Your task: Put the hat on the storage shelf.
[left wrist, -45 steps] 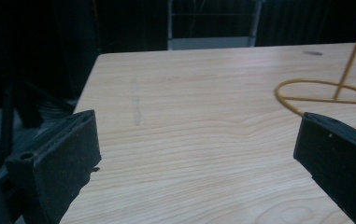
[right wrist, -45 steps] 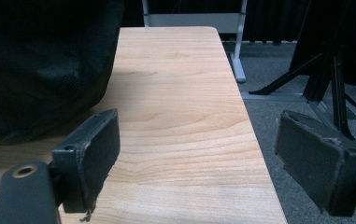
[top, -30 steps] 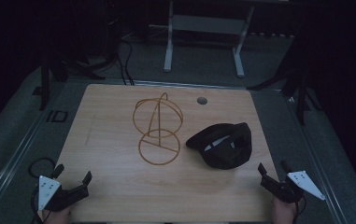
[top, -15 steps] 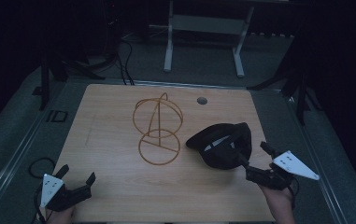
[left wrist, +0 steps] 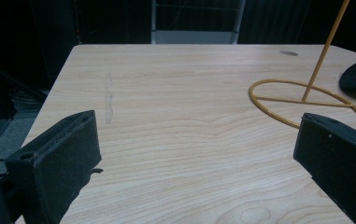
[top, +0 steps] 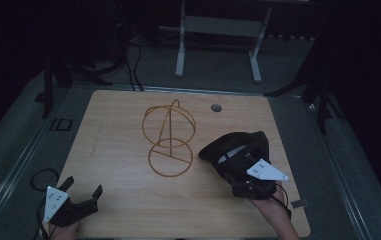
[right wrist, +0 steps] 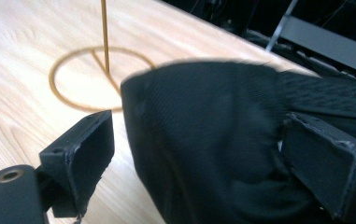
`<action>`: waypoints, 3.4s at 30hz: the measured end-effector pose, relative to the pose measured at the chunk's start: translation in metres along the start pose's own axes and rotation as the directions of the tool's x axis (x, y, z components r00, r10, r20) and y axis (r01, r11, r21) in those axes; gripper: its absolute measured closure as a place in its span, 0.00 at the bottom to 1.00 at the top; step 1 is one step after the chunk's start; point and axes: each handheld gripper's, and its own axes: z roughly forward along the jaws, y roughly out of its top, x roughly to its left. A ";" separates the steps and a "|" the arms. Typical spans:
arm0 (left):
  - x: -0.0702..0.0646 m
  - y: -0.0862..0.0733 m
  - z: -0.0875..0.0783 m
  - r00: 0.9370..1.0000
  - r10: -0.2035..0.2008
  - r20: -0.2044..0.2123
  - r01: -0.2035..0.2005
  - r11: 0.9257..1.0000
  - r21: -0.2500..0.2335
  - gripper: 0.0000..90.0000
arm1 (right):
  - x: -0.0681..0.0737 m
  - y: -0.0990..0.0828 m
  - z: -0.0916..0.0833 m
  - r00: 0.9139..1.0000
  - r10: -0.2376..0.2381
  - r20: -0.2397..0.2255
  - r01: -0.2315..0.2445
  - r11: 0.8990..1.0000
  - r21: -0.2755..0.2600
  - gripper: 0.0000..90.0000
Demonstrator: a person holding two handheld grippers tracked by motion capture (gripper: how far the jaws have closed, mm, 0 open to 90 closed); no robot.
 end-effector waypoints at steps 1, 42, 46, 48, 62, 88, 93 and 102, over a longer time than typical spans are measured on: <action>0.000 0.000 0.000 1.000 0.002 -0.004 -0.002 1.000 -0.001 0.01 | 0.000 -0.002 0.002 1.000 -0.007 0.008 0.007 1.000 0.005 0.11; -0.035 0.024 0.007 0.965 -0.011 0.263 -0.010 0.997 0.080 0.01 | -0.023 0.022 -0.043 0.993 -0.112 0.045 0.116 0.989 -0.097 0.98; -0.051 0.041 0.007 0.943 0.004 0.334 -0.038 0.995 0.095 0.01 | -0.017 0.025 -0.052 0.989 -0.144 0.027 0.146 0.984 -0.101 0.98; -0.061 0.051 0.006 0.932 0.025 0.362 -0.062 0.994 0.089 0.01 | -0.014 0.028 -0.058 0.987 -0.161 0.023 0.162 0.981 -0.107 0.98; -0.130 0.118 0.016 0.828 0.145 0.542 -0.190 0.981 0.028 0.09 | -0.004 0.040 -0.088 0.980 -0.198 -0.033 0.190 0.968 -0.166 0.98; -0.228 0.165 0.058 0.622 0.284 0.730 -0.382 0.924 -0.034 0.29 | 0.025 0.046 -0.087 0.950 -0.273 -0.152 0.242 0.950 -0.195 0.98; -0.238 0.167 0.068 0.584 0.273 0.764 -0.403 0.915 -0.018 0.44 | 0.029 0.049 -0.085 0.943 -0.287 -0.170 0.252 0.947 -0.197 0.98; -0.247 0.171 0.076 0.527 0.268 0.806 -0.421 0.906 -0.026 0.65 | 0.032 0.051 -0.084 0.930 -0.314 -0.192 0.277 0.941 -0.197 0.98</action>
